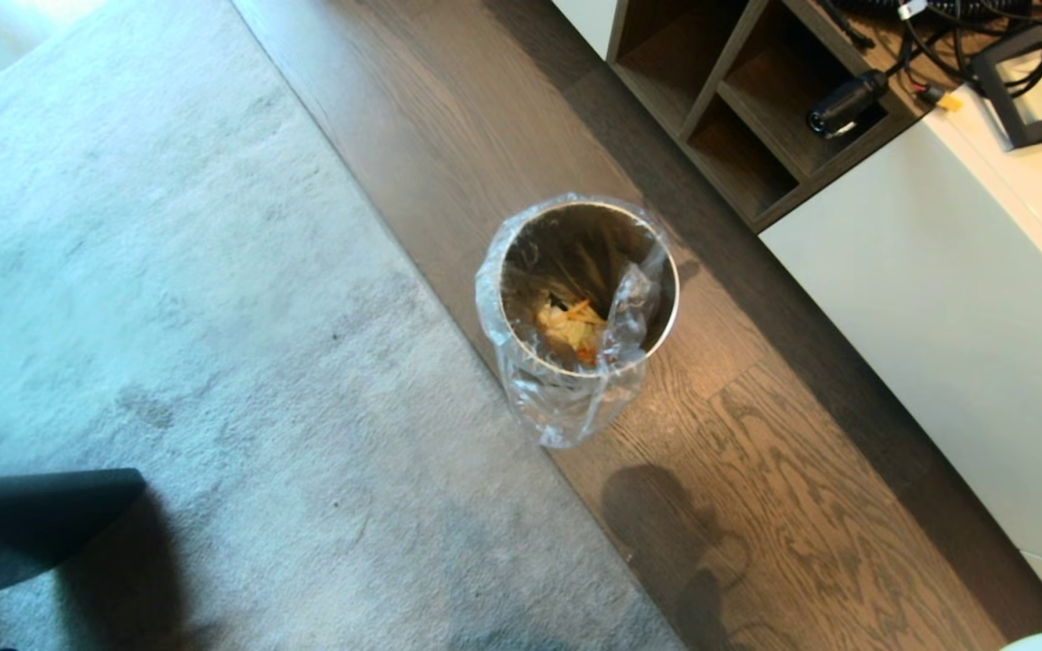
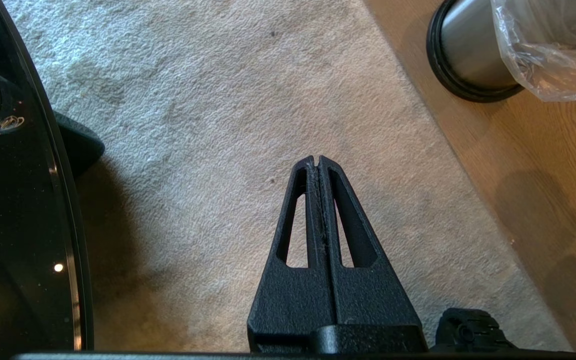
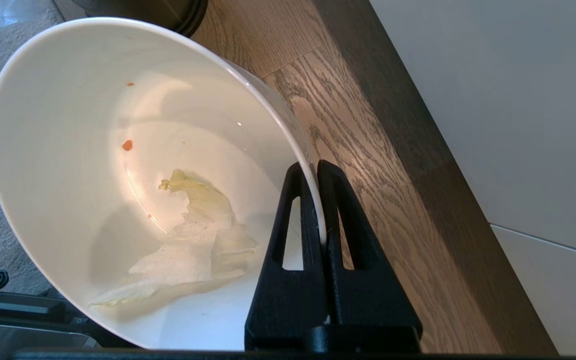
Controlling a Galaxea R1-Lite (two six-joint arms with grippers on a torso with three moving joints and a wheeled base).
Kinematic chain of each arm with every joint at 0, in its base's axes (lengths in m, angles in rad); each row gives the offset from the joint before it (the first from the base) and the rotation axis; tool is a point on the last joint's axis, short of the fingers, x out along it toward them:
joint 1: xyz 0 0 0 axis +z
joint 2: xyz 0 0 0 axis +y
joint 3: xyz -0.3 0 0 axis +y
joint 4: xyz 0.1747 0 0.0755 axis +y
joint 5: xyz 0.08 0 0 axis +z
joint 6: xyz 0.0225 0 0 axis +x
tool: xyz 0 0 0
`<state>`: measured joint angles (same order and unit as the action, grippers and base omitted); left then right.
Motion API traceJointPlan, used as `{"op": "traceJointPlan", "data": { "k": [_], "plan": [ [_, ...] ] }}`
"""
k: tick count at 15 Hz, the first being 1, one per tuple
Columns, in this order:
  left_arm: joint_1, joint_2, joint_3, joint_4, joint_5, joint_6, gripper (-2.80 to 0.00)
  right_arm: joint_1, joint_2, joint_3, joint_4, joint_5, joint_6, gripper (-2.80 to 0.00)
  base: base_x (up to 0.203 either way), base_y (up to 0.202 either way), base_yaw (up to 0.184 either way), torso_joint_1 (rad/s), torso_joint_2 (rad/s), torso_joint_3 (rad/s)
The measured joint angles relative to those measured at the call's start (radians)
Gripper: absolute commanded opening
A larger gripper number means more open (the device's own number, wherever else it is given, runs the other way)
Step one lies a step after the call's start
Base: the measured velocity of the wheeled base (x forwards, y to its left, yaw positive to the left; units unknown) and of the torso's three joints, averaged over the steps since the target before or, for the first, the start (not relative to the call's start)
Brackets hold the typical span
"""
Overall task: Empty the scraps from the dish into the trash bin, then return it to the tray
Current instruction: Pour the leftover food from the bowl into the trash can
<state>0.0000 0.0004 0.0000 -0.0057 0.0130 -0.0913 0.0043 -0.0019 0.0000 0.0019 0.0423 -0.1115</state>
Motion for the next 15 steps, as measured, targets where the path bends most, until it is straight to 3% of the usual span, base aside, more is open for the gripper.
{"op": "traceJointPlan", "data": {
  "k": [5,15],
  "plan": [
    [0.0,0.0,0.0,0.0,0.0,0.001,-2.8,0.0,0.0,0.0,0.0,0.0,0.0,-2.8,0.0,0.0,0.0,0.001,0.0,0.014],
    [0.0,0.0,0.0,0.0,0.0,0.0,-2.8,0.0,0.001,0.0,0.0,0.0,0.001,-2.8,0.0,0.0,0.0,0.003,0.0,0.186]
  ]
}}
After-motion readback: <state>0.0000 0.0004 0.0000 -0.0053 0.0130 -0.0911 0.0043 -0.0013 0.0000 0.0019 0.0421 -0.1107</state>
